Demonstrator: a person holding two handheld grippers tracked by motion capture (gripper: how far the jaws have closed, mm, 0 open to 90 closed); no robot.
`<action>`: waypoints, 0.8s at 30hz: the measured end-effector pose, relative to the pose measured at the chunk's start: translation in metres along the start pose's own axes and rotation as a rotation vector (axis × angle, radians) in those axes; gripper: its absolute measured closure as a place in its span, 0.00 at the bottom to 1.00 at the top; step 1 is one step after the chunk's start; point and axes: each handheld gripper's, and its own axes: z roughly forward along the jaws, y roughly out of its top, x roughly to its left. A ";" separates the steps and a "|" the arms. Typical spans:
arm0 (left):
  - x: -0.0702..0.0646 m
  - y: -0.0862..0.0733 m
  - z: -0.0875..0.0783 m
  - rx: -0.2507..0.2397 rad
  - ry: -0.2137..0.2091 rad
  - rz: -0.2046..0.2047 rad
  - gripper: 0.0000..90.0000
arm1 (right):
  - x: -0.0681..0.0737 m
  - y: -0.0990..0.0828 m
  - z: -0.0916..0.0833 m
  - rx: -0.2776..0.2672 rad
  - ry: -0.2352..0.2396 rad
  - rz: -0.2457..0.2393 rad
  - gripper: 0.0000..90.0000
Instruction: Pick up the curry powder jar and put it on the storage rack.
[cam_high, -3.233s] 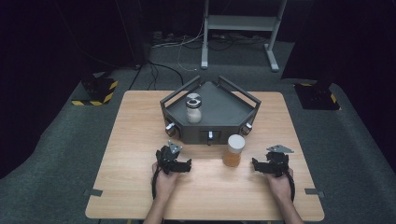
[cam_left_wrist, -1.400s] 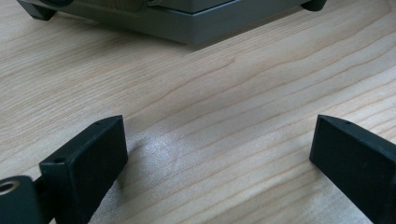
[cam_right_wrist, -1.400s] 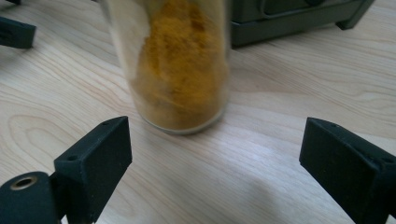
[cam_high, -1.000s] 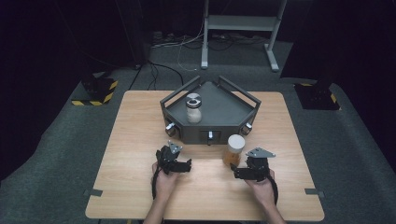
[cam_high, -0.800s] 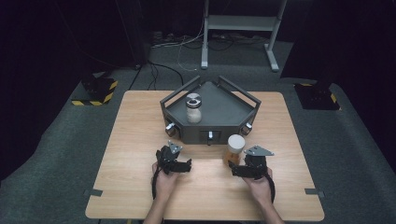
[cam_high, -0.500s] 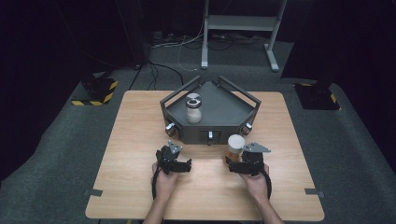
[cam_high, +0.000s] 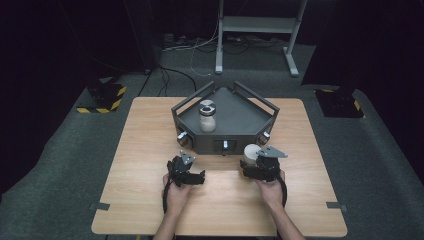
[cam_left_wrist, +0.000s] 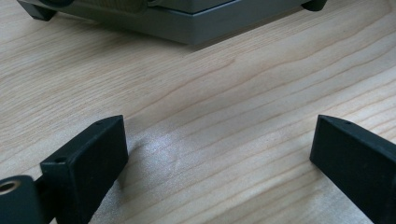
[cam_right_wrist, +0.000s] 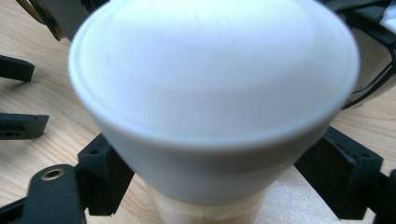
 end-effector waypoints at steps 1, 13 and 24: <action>0.000 0.000 0.000 0.000 0.000 0.001 0.05 | 0.000 0.000 0.000 -0.001 -0.002 0.002 0.21; 0.000 0.000 0.000 0.000 0.000 0.001 0.05 | 0.003 -0.001 -0.001 -0.028 0.001 -0.024 0.31; 0.000 0.000 0.000 -0.001 -0.001 0.000 0.05 | 0.006 -0.002 -0.002 -0.039 -0.004 -0.053 0.37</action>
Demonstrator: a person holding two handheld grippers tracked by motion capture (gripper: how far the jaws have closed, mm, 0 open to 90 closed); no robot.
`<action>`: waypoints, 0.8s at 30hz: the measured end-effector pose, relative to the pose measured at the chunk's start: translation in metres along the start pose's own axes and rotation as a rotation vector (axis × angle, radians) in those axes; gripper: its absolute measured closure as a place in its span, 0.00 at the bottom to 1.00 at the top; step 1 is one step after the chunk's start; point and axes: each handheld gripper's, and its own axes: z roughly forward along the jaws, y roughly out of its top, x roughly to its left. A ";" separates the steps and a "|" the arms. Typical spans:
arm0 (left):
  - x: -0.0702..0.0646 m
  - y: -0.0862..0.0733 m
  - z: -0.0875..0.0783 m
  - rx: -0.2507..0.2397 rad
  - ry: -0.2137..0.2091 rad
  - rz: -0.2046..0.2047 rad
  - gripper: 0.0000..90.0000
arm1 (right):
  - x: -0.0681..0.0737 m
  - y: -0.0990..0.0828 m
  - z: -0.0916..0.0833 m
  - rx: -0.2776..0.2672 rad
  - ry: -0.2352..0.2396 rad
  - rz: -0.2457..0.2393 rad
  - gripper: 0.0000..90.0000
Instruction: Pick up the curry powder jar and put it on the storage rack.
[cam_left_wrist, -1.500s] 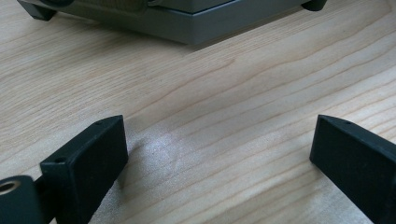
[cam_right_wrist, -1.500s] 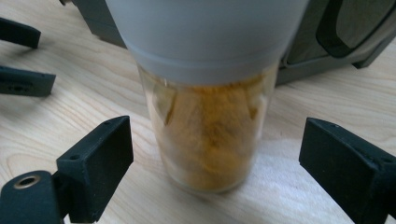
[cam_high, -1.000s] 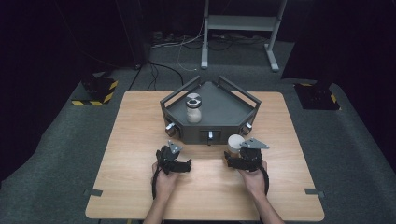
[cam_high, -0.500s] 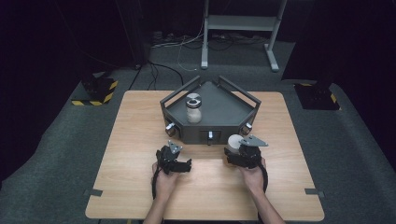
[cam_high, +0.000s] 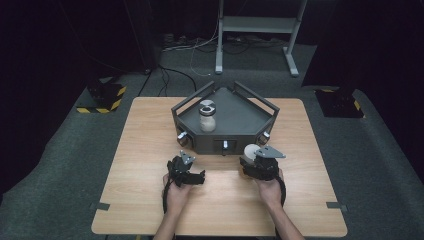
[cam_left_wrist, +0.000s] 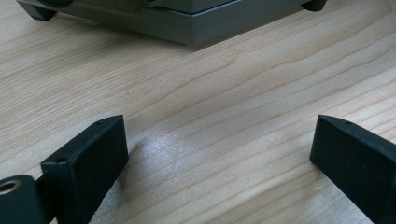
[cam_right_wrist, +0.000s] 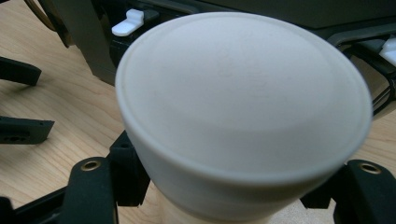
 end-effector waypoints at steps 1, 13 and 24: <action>0.000 0.000 0.000 0.000 0.000 0.000 0.05 | 0.000 0.000 0.000 -0.001 -0.001 -0.003 0.38; 0.000 0.000 0.000 0.000 0.000 0.000 0.05 | 0.001 -0.003 -0.001 -0.013 -0.001 0.000 0.38; 0.000 0.000 0.000 0.000 0.000 0.000 0.05 | 0.002 -0.003 -0.005 -0.017 -0.006 -0.022 0.39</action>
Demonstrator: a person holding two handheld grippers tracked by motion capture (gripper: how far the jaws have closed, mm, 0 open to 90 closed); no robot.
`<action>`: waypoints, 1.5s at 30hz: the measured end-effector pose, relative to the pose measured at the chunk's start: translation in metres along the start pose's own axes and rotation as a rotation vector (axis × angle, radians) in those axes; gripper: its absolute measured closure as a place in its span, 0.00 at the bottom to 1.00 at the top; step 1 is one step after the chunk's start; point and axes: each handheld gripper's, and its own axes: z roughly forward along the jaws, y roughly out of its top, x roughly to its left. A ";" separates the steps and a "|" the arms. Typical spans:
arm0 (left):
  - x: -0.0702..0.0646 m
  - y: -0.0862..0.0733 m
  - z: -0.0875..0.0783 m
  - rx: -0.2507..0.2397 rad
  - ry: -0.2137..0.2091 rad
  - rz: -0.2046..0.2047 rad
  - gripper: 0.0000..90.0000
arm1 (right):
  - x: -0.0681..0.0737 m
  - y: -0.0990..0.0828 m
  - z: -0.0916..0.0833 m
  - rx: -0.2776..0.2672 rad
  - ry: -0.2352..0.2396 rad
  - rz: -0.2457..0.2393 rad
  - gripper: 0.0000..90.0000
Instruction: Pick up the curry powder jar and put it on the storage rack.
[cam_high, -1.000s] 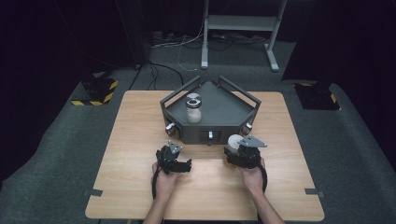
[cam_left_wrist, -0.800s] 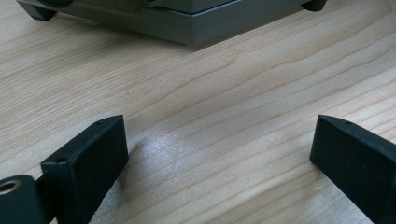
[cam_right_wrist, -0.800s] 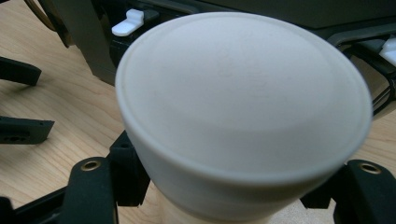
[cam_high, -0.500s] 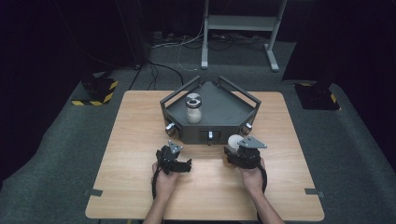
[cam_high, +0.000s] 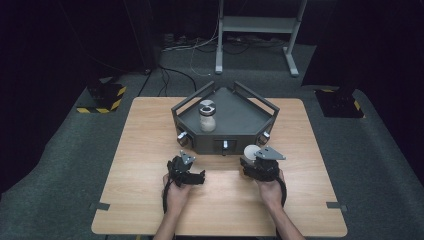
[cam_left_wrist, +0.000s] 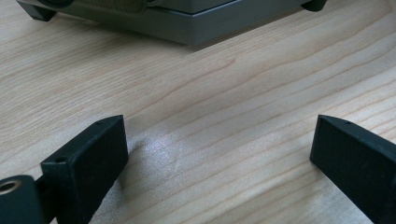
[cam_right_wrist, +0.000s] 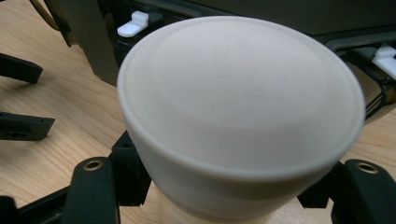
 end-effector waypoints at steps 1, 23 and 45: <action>0.000 0.000 0.000 0.000 0.000 0.000 0.05 | -0.001 0.000 -0.001 -0.002 0.002 0.003 0.39; 0.000 0.000 0.000 0.000 0.000 -0.001 0.04 | -0.018 0.012 -0.021 -0.013 0.038 0.012 0.39; 0.000 0.000 0.000 0.000 0.000 -0.001 0.04 | -0.035 0.049 -0.050 -0.025 0.064 0.022 0.39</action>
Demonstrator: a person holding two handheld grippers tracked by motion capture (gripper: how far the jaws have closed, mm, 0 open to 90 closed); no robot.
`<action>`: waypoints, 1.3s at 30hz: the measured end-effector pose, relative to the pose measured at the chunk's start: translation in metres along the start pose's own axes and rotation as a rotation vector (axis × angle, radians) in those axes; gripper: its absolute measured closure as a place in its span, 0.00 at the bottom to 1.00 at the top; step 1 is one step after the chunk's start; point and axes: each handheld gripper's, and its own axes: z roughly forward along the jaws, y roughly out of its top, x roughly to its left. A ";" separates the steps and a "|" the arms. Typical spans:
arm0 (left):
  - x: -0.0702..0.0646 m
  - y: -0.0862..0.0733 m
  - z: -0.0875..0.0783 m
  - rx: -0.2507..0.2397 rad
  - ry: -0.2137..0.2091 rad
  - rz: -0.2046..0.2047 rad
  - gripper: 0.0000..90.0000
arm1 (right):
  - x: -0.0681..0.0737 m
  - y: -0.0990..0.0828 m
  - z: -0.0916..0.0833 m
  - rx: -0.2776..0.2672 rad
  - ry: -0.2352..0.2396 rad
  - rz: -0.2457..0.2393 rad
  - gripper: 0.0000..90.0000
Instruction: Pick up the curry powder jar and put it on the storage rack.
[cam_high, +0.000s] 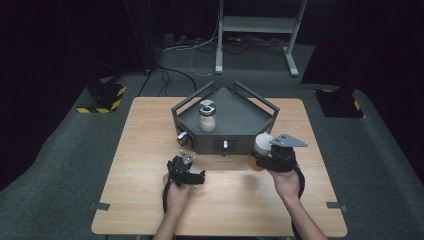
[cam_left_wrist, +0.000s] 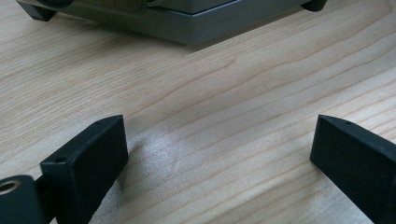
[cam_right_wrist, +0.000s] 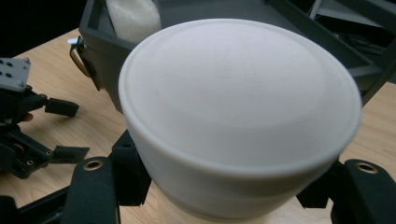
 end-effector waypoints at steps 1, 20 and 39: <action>0.000 0.000 0.000 0.000 0.000 0.000 0.04 | 0.000 0.002 -0.001 -0.003 0.001 -0.002 0.39; 0.000 0.000 0.000 0.000 0.000 -0.001 0.04 | -0.009 0.046 -0.006 -0.031 0.035 0.003 0.39; 0.000 0.000 0.000 0.000 0.000 0.000 0.04 | -0.009 0.079 0.009 -0.033 0.031 0.004 0.39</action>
